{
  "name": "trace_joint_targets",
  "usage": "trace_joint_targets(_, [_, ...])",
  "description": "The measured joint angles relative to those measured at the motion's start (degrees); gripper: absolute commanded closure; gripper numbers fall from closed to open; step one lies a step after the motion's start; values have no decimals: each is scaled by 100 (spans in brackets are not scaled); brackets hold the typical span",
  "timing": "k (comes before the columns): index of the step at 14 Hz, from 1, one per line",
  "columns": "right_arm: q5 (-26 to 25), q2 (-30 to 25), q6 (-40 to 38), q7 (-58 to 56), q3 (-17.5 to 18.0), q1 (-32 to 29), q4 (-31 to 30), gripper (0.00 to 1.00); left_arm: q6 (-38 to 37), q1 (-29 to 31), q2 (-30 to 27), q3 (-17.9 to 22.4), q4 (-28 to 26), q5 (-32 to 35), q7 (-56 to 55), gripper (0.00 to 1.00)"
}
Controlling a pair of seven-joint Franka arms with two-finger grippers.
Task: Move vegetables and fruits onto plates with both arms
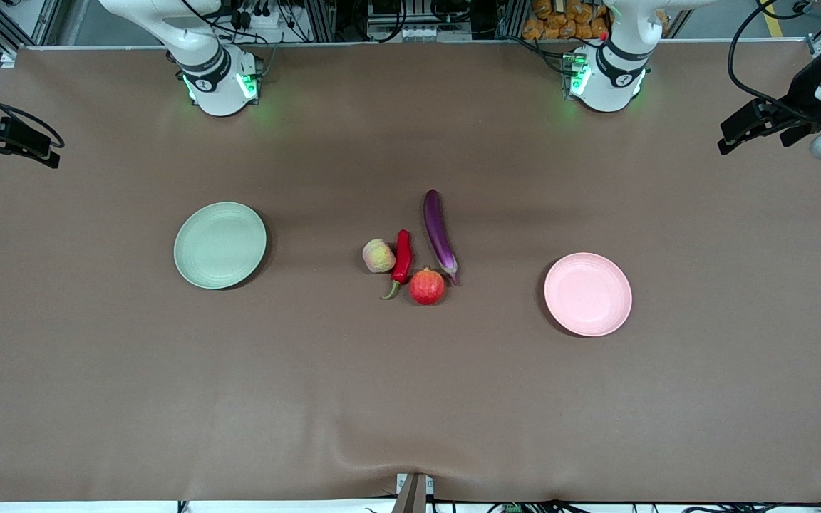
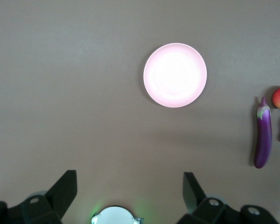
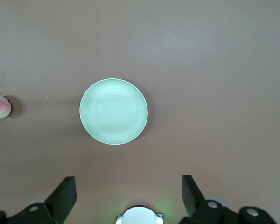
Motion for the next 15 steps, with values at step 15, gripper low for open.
trace_joint_targets(15, [3,71,-12,0,77,77,-2,0,622,-190,895,-1703,-363,15,-2543,0])
